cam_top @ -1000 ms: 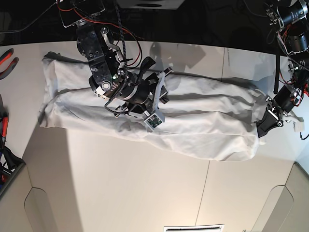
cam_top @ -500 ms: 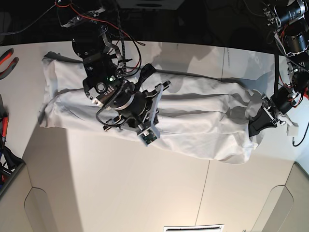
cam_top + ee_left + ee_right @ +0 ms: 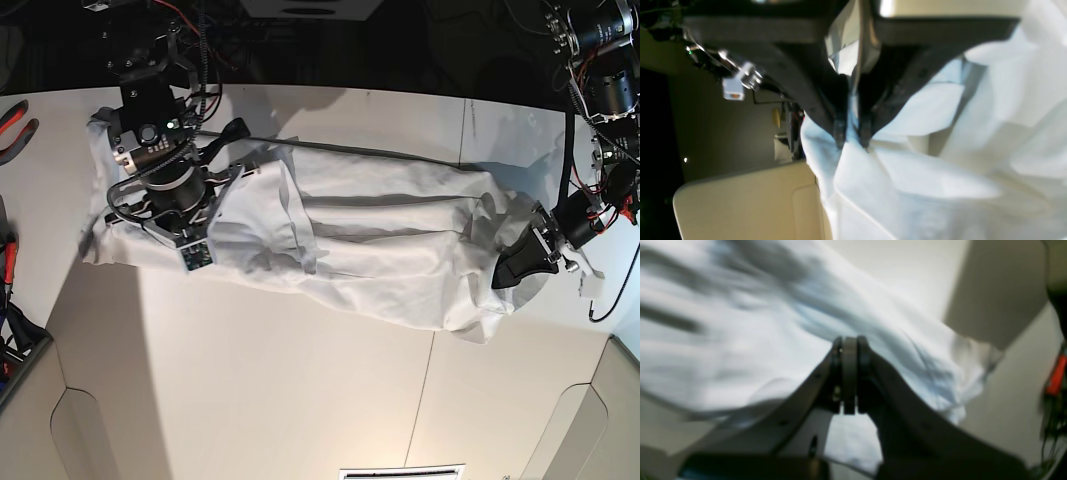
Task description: Layout the t-shirt on the table in an organized manner, then fold the t-shirt properly
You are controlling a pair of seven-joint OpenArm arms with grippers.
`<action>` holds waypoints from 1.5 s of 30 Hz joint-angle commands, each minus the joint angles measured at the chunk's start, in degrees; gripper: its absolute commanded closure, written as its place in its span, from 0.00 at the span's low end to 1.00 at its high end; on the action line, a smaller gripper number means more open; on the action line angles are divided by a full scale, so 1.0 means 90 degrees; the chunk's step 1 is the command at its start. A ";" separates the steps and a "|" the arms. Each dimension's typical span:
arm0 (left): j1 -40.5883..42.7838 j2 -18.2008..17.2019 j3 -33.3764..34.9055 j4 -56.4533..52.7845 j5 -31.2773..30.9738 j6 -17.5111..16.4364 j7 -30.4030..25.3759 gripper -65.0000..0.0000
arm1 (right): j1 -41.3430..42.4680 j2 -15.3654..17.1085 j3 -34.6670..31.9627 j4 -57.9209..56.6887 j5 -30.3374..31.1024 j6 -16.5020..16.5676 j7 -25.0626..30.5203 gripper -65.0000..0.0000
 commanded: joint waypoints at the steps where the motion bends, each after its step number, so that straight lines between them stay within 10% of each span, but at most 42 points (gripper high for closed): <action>1: -0.0134 -0.0100 0.0070 0.0170 -0.0200 -0.0108 -0.0002 1.00 | 0.0034 0.0036 0.0165 -0.0192 0.0100 -0.0017 0.0182 1.00; 10: -0.0134 0.0223 0.0918 0.1290 -0.0200 -0.0108 0.0175 1.00 | 0.0413 0.0046 0.0571 -0.2176 0.0673 0.0187 0.0471 1.00; 32: -0.0272 0.2084 0.2365 0.1865 -0.0180 -0.0108 -0.0216 1.00 | 0.0418 0.0044 0.0476 -0.2217 0.0719 0.0185 0.0464 1.00; 45: -0.0272 0.2239 0.3067 0.1865 0.1576 -0.0108 -0.1304 1.00 | 0.0418 0.0046 0.0476 -0.2217 0.0763 0.0185 0.0464 1.00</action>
